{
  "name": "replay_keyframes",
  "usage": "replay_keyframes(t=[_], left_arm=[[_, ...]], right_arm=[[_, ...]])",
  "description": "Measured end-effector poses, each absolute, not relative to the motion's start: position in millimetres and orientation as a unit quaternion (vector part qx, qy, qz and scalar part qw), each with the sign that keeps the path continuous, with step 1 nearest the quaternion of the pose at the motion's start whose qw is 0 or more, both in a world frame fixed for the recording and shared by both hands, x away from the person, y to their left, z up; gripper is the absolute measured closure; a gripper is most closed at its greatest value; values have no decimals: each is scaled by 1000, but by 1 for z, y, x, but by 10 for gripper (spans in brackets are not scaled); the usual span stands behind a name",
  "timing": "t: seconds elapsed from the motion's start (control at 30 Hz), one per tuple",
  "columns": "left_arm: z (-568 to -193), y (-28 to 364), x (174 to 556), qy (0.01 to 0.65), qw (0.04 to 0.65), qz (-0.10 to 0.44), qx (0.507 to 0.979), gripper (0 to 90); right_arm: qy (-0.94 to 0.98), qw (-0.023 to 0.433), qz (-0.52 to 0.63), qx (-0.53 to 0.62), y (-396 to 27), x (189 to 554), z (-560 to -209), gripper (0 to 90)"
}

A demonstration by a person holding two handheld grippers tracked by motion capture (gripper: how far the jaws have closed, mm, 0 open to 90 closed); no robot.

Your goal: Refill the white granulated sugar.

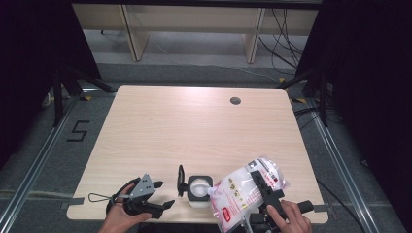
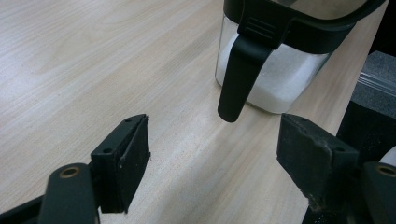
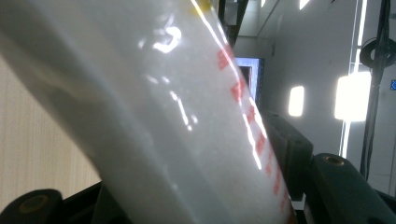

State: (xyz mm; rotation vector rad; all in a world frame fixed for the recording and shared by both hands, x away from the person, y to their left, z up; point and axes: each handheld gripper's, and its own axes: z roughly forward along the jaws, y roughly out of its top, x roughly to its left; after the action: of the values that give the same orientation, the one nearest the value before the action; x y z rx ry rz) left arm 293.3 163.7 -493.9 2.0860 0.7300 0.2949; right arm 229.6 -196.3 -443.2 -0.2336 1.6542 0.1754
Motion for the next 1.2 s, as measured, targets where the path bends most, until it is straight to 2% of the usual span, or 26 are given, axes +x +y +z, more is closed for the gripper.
replay_keyframes(t=[1.2], left_arm=[[-493,164,293,295,438,118,841,250]], right_arm=[[727,673,62,-121,-196,230,-438,509]])
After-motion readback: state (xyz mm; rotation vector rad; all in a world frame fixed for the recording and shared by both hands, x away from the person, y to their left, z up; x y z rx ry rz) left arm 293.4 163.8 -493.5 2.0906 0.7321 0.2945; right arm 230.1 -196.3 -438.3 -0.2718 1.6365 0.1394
